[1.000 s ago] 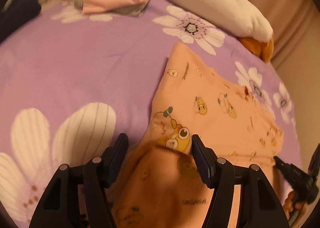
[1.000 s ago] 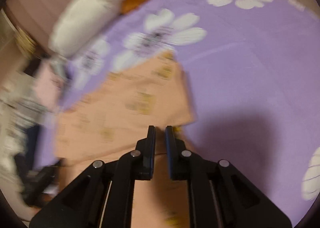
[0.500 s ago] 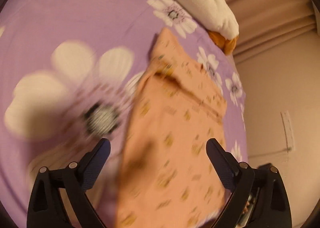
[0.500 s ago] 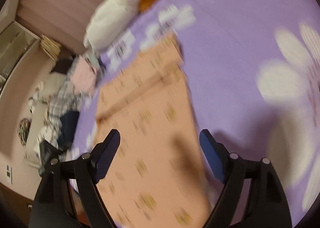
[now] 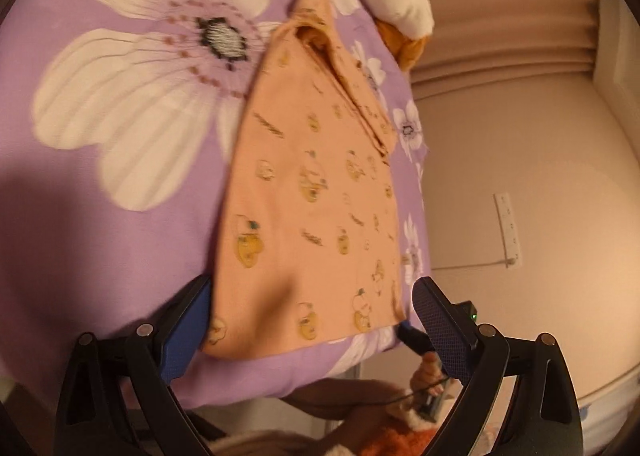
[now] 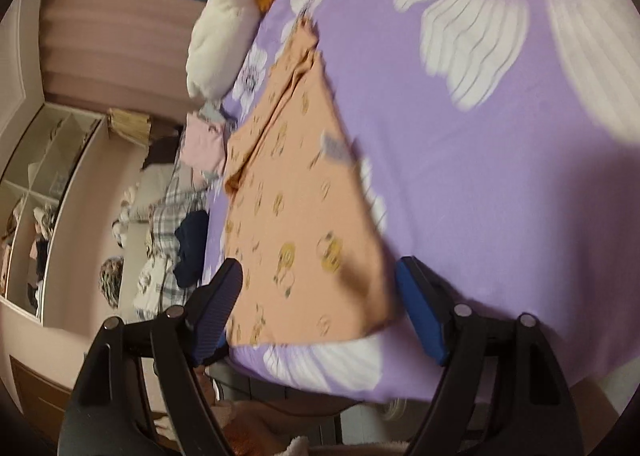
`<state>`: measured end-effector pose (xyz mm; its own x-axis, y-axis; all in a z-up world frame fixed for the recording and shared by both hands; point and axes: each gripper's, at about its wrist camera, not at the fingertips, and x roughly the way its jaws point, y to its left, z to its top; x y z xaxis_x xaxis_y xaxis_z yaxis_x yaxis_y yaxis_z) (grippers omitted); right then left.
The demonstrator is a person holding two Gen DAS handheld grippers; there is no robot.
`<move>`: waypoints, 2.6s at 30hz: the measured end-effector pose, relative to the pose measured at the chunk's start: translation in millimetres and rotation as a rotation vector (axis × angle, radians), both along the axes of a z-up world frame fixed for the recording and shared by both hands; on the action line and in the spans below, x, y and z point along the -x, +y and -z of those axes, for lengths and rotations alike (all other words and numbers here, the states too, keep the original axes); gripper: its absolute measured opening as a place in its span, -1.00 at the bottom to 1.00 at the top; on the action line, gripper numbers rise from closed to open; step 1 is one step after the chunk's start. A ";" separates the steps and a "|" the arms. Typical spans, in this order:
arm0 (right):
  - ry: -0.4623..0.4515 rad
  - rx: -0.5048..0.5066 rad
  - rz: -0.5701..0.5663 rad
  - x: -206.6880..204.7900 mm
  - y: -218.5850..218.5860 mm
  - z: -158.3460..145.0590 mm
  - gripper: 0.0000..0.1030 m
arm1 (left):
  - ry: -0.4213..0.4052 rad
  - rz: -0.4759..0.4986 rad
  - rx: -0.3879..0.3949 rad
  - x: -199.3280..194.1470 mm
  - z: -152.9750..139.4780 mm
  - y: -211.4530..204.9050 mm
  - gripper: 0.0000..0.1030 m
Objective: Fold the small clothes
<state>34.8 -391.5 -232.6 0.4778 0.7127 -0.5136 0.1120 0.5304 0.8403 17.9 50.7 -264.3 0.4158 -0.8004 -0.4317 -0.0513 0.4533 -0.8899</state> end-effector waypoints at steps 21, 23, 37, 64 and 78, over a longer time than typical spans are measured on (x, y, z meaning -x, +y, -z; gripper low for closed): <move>-0.008 0.159 0.215 -11.2 34.5 7.9 -0.75 | 0.126 -0.211 -0.116 -18.5 31.6 -31.8 -0.85; 0.008 0.159 0.258 -11.5 31.0 14.9 -1.00 | 0.131 -0.216 -0.098 -23.4 33.2 -31.2 -0.85; -0.194 -0.045 0.336 -26.0 20.6 -37.5 -0.90 | -0.106 -0.354 -0.346 -34.2 -47.2 -21.4 -0.91; 0.039 0.096 0.245 -333.3 -17.9 10.2 -0.89 | 0.129 -0.225 -0.521 -319.9 -20.4 9.7 -0.85; -0.087 0.545 -0.006 -263.1 50.2 -49.6 -0.46 | -0.045 0.037 -0.743 -228.7 -62.7 -84.3 0.11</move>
